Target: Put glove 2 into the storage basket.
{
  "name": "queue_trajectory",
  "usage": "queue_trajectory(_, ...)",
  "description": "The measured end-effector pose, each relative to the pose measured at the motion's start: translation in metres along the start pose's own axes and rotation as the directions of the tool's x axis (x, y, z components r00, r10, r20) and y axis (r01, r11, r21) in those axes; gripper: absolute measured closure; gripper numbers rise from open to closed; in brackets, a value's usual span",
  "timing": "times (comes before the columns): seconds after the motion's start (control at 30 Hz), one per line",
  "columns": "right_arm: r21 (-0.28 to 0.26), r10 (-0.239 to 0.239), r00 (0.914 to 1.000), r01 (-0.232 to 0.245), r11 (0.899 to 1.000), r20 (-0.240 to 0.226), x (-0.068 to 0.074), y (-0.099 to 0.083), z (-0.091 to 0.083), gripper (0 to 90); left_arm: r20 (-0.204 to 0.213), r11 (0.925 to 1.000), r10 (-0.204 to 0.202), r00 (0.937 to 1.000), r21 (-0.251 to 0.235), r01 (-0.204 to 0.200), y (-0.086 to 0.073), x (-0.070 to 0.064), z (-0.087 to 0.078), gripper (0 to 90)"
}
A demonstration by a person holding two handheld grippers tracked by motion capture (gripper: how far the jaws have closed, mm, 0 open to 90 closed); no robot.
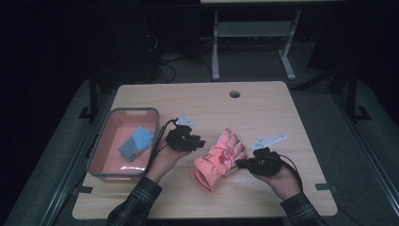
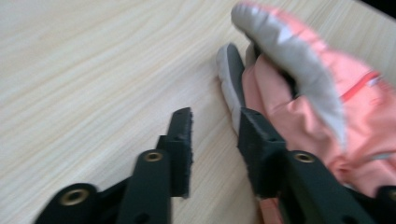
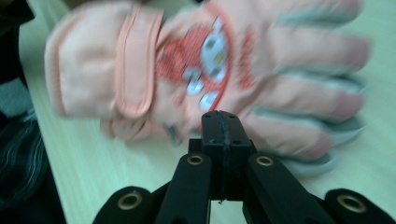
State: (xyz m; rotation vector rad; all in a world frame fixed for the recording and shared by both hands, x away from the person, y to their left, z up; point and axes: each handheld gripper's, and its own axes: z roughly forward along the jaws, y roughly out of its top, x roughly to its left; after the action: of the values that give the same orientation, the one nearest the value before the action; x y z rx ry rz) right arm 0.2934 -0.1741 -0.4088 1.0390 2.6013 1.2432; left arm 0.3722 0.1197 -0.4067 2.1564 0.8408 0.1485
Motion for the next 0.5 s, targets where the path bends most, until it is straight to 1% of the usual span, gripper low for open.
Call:
queue_trajectory(0.07, -0.017, 0.003, 0.9999, -0.003, 1.0, 0.011, -0.002, 0.006, -0.002, 90.0, 0.012, 0.9999, 0.005, 0.9999, -0.009, -0.005, 0.003, 0.0, -0.007, 55.9)
queue_trajectory(0.1, -0.025, -0.01, 0.9997, 0.01, 1.0, 0.02, -0.005, 0.009, -0.002, 90.0, 0.016, 0.9999, 0.002, 0.9999, -0.017, -0.002, 0.004, -0.002, -0.009, 53.0)
queue_trajectory(0.13, -0.03, -0.004, 0.9997, 0.004, 1.0, 0.024, -0.006, 0.013, -0.002, 90.0, 0.021, 0.9998, 0.011, 0.9997, -0.014, -0.011, 0.006, -0.002, -0.012, 49.6)
queue_trajectory(0.17, -0.036, -0.008, 0.9995, 0.009, 0.999, 0.03, -0.007, 0.015, -0.001, 90.0, 0.027, 0.9996, 0.007, 0.9996, -0.027, -0.006, 0.007, -0.004, -0.014, 46.3)
queue_trajectory(0.27, -0.055, -0.007, 0.9995, 0.009, 0.998, 0.032, -0.011, 0.022, 0.002, 90.0, 0.051, 0.9991, 0.013, 0.9986, -0.042, -0.011, 0.012, -0.007, -0.019, 39.5)
queue_trajectory(0.33, -0.071, -0.013, 0.9995, 0.014, 0.997, 0.028, -0.012, 0.026, 0.005, 90.0, 0.06, 0.9986, 0.019, 0.998, -0.051, -0.016, 0.014, -0.009, -0.021, 37.1)
queue_trajectory(0.43, -0.093, -0.018, 0.9995, 0.02, 0.995, 0.027, -0.013, 0.033, 0.009, 90.0, 0.077, 0.9989, 0.026, 0.9967, -0.04, -0.023, 0.013, -0.012, -0.019, 34.3)
queue_trajectory(0.5, -0.1, -0.023, 0.9993, 0.026, 0.995, 0.029, -0.014, 0.037, 0.013, 90.0, 0.089, 0.9991, 0.04, 0.9952, -0.019, -0.038, 0.012, -0.014, -0.016, 32.2)
